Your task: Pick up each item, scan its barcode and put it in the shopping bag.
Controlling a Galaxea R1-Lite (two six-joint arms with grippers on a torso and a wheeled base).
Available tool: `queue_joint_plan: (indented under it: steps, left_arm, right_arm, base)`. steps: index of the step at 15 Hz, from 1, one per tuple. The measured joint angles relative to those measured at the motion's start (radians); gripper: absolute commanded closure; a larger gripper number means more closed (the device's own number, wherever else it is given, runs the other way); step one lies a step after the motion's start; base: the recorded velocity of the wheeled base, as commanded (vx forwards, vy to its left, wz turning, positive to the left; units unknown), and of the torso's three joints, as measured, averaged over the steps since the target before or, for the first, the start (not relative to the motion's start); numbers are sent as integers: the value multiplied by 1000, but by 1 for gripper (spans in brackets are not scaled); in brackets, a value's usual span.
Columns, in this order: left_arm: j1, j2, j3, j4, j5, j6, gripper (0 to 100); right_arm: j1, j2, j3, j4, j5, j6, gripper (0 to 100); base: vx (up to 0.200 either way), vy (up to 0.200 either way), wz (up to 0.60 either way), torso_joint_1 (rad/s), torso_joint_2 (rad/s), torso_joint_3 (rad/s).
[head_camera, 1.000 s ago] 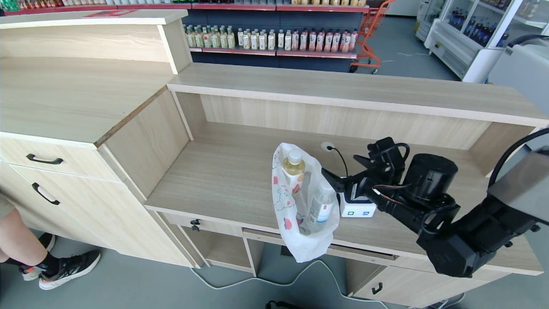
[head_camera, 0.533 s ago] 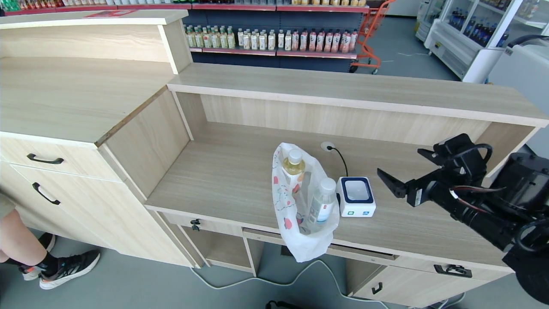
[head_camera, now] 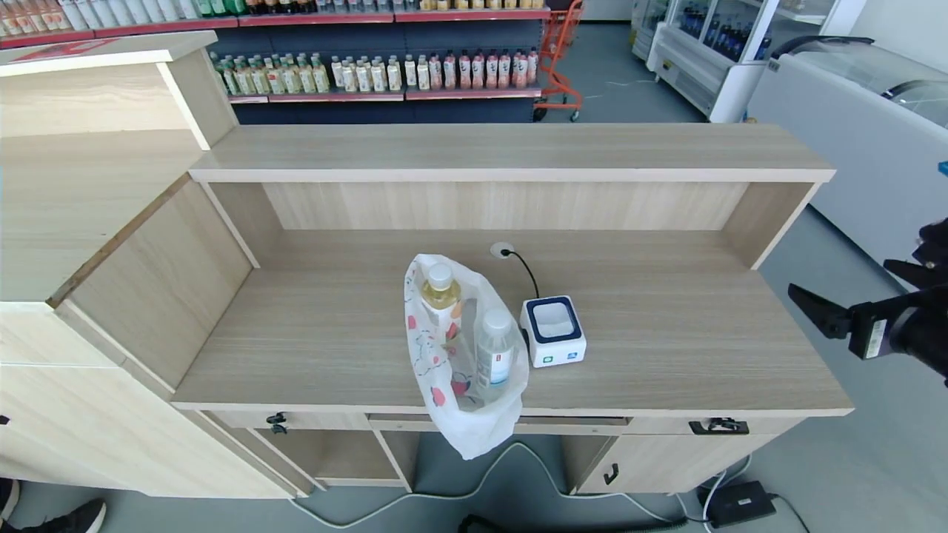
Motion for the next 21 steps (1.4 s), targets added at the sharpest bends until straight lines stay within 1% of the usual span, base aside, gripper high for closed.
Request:
queue_joint_plan:
  steps: [2, 4, 5, 6, 8, 11, 13, 15, 16, 18, 21]
  left_arm:
    - [1, 0, 0, 0, 0, 0, 0]
    - [0, 0, 0, 0, 0, 0, 0]
    - [1, 0, 0, 0, 0, 0, 0]
    - [1, 0, 0, 0, 1, 0, 0]
    - [0, 0, 0, 0, 2, 0, 0]
    - [0, 0, 0, 1, 2, 0, 0]
    - [1, 0, 0, 0, 2, 0, 0]
    - [0, 0, 0, 0, 2, 0, 0]
    - [1, 0, 0, 0, 2, 0, 0]
    - [0, 0, 0, 0, 2, 0, 0]
    - [1, 0, 0, 0, 2, 0, 0]
  right_arm:
    - [-35, -110, 62, 36, -72, 80, 0]
    - [-49, -238, 209, 53, -127, 121, 0]
    - [-46, -310, 278, 89, -146, 136, 0]
    - [-36, -392, 323, 155, -159, 157, 0]
    - [-6, -591, 373, 347, -180, 212, 0]
    - [37, -921, 401, 659, -196, 269, 0]
    - [60, -1121, 410, 792, -171, 279, 0]
    - [70, -1248, 415, 855, -150, 299, 0]
    - [74, -1287, 415, 859, -147, 308, 0]
    - [74, -1328, 416, 894, -146, 325, 0]
    - [75, -1352, 417, 900, -147, 334, 0]
  base:
    - [0, 0, 0, 0, 0, 0]
    - [0, 0, 0, 0, 0, 0]
    - [0, 0, 0, 0, 0, 0]
    - [0, 0, 0, 0, 0, 0]
    - [0, 0, 0, 0, 0, 0]
    - [0, 0, 0, 0, 0, 0]
    - [0, 0, 0, 0, 0, 0]
    - [0, 0, 0, 0, 0, 0]
    - [0, 0, 0, 0, 0, 0]
    - [0, 0, 0, 0, 0, 0]
    - [0, 0, 0, 0, 0, 0]
